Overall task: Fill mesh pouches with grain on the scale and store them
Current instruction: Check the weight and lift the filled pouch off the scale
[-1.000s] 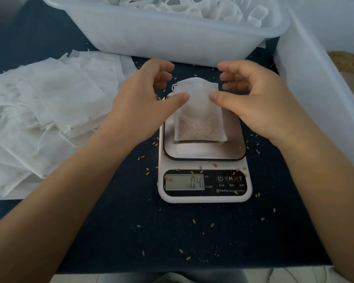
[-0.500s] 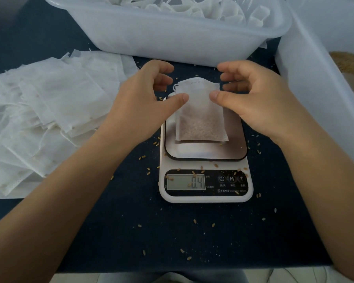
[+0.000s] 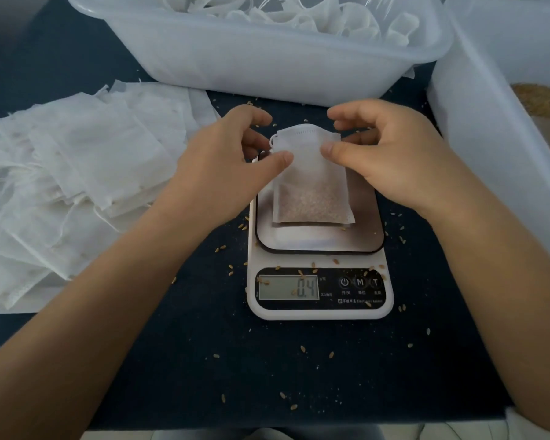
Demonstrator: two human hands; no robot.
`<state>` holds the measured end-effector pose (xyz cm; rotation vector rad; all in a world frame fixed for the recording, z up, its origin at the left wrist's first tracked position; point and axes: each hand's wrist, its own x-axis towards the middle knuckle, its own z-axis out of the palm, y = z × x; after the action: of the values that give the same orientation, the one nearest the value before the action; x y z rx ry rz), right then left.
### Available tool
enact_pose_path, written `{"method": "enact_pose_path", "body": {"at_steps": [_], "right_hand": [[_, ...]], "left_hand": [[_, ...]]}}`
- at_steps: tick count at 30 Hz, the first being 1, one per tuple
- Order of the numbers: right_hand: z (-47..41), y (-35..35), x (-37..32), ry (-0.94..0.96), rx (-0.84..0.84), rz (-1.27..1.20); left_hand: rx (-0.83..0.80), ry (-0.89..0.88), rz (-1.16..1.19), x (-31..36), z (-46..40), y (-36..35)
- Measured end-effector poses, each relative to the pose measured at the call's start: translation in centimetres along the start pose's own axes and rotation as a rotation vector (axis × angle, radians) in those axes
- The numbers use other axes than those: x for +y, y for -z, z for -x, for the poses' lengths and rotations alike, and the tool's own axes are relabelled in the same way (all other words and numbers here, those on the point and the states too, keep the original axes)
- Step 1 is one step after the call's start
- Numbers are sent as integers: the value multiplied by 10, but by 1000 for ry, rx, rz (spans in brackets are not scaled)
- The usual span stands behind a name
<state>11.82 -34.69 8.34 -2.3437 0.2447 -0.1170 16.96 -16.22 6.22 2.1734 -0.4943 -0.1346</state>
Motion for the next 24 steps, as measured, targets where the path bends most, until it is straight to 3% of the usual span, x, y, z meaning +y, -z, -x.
{"method": "enact_pose_path", "body": {"at_steps": [18,24], "right_hand": [[17,31,-36,236,-20,72],[30,44,-56,344,-4,99]], "left_hand": [[49,-91,365,19,11,6],[-54,-90,514,25,23,6]]}}
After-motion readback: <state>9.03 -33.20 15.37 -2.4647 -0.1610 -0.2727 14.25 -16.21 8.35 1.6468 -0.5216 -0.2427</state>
